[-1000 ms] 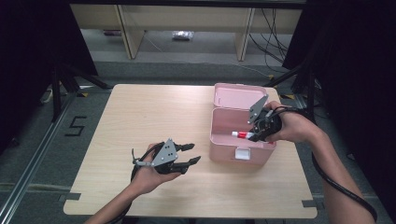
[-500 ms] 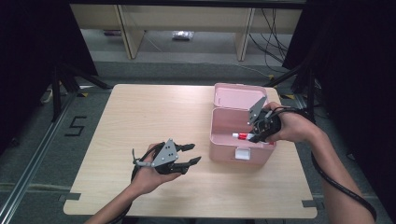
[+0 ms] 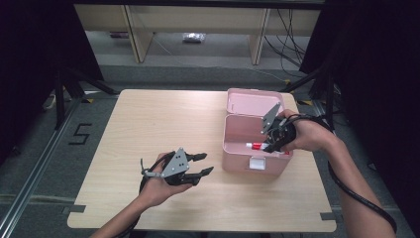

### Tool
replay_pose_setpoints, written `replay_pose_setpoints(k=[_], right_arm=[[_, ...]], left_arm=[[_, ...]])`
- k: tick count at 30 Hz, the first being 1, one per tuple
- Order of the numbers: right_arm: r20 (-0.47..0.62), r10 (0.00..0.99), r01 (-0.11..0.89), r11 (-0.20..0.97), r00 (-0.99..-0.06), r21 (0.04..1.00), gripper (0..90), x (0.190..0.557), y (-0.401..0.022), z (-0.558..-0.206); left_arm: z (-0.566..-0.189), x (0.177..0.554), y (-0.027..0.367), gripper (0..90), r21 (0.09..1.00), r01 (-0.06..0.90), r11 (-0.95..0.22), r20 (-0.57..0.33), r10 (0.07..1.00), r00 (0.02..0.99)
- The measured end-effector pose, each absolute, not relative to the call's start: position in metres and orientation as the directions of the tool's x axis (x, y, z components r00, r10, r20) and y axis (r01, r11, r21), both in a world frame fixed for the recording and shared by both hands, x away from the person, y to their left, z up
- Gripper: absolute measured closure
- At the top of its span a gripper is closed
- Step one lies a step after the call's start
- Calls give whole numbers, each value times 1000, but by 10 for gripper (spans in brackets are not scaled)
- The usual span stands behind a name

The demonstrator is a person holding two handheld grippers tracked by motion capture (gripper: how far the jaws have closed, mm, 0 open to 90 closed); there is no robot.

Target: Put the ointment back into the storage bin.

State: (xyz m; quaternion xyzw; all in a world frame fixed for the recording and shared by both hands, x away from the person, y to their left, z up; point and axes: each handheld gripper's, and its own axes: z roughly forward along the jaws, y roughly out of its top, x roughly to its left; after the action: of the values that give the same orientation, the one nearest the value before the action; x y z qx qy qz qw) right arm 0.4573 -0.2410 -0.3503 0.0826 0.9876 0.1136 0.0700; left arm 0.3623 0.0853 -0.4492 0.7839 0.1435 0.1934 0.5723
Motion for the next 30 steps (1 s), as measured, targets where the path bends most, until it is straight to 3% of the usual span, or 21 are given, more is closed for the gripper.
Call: replay_pose_setpoints(k=[4,7,8,13,14,30], right_arm=[[-122,135,102,964,-983,244,720,461,-240,-354],[-116,168,138,964,-979,229,721,461,-240,-355],[-118,134,102,965,-984,243,720,463,-240,-356],[-112,141,113,967,-984,227,720,466,-240,-360],[-105,191,165,963,-976,214,720,462,-241,-360],[-90,173,152,968,-981,200,720,469,-241,-368]], left_arm=[[-449,361,85,510,954,10,-299,132,451,883],[-449,361,85,510,954,11,-300,132,450,883],[-449,361,85,510,954,11,-299,131,450,884],[-449,362,85,509,952,2,-306,140,444,885],[-449,362,85,510,952,4,-306,139,444,885],[-449,362,84,509,951,3,-308,139,440,887]])
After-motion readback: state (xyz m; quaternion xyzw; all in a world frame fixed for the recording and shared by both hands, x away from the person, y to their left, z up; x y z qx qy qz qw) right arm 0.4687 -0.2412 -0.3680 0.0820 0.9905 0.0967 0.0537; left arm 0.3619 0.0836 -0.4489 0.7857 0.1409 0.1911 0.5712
